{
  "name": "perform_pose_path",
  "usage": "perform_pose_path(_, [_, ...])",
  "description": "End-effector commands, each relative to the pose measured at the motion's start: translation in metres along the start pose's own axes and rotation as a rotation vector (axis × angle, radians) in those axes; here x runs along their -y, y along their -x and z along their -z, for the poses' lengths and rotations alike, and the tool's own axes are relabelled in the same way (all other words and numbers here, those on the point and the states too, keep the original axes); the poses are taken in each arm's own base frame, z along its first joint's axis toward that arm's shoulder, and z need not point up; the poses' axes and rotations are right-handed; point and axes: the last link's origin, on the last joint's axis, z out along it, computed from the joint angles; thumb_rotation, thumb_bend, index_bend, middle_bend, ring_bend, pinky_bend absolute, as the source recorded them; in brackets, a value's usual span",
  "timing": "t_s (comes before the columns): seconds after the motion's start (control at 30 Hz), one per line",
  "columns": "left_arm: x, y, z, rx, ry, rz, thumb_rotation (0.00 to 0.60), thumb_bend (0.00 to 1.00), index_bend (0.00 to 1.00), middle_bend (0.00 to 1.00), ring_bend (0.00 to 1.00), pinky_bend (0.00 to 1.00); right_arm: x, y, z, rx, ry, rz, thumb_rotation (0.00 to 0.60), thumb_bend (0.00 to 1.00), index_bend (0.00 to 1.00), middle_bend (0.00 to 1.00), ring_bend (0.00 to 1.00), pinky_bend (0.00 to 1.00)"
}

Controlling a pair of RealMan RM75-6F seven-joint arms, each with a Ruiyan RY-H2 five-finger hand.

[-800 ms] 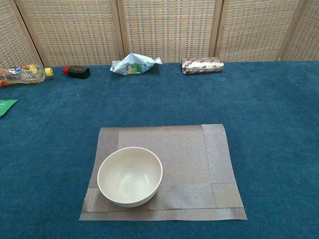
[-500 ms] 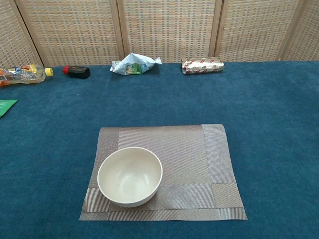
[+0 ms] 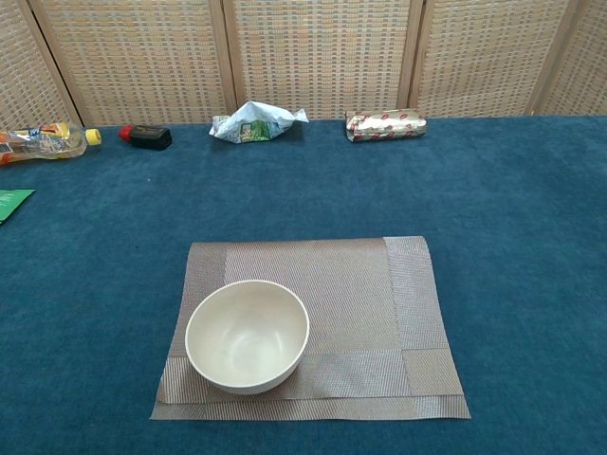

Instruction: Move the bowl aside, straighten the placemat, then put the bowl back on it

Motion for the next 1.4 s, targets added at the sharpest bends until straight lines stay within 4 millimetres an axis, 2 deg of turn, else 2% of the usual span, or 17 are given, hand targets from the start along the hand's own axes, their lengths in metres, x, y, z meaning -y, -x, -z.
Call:
perform_pose_path(0.03, [-0.018,0.001,-0.011,0.021,0.085,-0.012,0.600,0.09,0.19,0.00,0.00,0.00,0.000,0.000,0.000,0.000,0.002,-0.003,0.600,0.07,0.04,0.00,0.00,0.00])
perform_pose_path(0.27, [-0.076,0.011,-0.026,0.064,0.279,-0.023,0.600,0.10,0.32,0.00,0.00,0.00,-0.002,-0.003,0.000,-0.001,0.009,-0.017,0.600,0.07,0.04,0.00,0.00,0.00])
perform_pose_path(0.5, [-0.125,0.023,-0.032,0.103,0.407,-0.030,0.600,0.10,0.35,0.00,0.00,0.00,-0.006,-0.005,-0.002,-0.003,0.022,-0.036,0.600,0.07,0.04,0.00,0.00,0.00])
perform_pose_path(0.63, [-0.152,0.031,-0.034,0.129,0.461,-0.044,0.600,0.15,0.36,0.00,0.00,0.00,-0.008,-0.008,-0.002,-0.008,0.025,-0.050,0.600,0.07,0.04,0.00,0.00,0.00])
perform_pose_path(1.0, [-0.186,0.049,-0.036,0.184,0.508,-0.072,0.600,0.16,0.41,0.00,0.00,0.00,-0.009,-0.011,-0.002,-0.014,0.022,-0.074,0.600,0.07,0.04,0.00,0.00,0.00])
perform_pose_path(1.3, [-0.208,0.065,-0.048,0.193,0.513,-0.076,0.600,0.16,0.49,0.00,0.00,0.00,-0.010,-0.013,-0.002,-0.014,0.022,-0.093,0.600,0.07,0.04,0.00,0.00,0.00])
perform_pose_path(1.4, [-0.217,0.068,-0.051,0.191,0.523,-0.068,0.600,0.20,0.52,0.00,0.00,0.00,-0.010,-0.013,-0.002,-0.011,0.020,-0.095,0.600,0.07,0.04,0.00,0.00,0.00])
